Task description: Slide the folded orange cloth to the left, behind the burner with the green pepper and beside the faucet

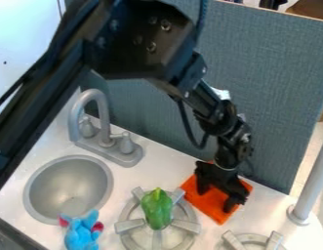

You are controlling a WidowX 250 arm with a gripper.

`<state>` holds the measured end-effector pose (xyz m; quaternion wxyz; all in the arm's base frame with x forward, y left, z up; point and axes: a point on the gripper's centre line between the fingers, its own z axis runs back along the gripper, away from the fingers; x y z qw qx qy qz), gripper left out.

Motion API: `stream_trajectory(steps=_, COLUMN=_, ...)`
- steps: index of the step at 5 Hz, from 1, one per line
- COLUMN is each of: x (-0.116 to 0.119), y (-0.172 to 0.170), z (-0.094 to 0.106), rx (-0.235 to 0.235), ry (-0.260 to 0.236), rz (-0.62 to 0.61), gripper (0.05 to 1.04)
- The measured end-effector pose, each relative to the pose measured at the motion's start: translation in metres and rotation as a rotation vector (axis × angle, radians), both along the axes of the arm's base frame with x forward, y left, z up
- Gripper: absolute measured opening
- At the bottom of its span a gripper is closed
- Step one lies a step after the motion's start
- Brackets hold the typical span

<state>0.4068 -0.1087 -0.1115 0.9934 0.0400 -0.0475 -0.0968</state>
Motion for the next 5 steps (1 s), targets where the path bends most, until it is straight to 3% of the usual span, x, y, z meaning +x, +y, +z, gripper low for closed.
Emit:
stream_trajectory(steps=2, x=0.017, y=0.051, z=0.0, rx=0.015, ry=0.019, rz=0.142, gripper=1.002)
stream_trajectory(steps=3, x=0.024, y=0.054, z=0.0, rx=0.033, ry=0.034, rz=0.147, gripper=1.001)
stream_trajectory(steps=5, x=0.014, y=0.072, z=0.001, rx=0.046, ry=0.068, rz=0.192, gripper=1.001)
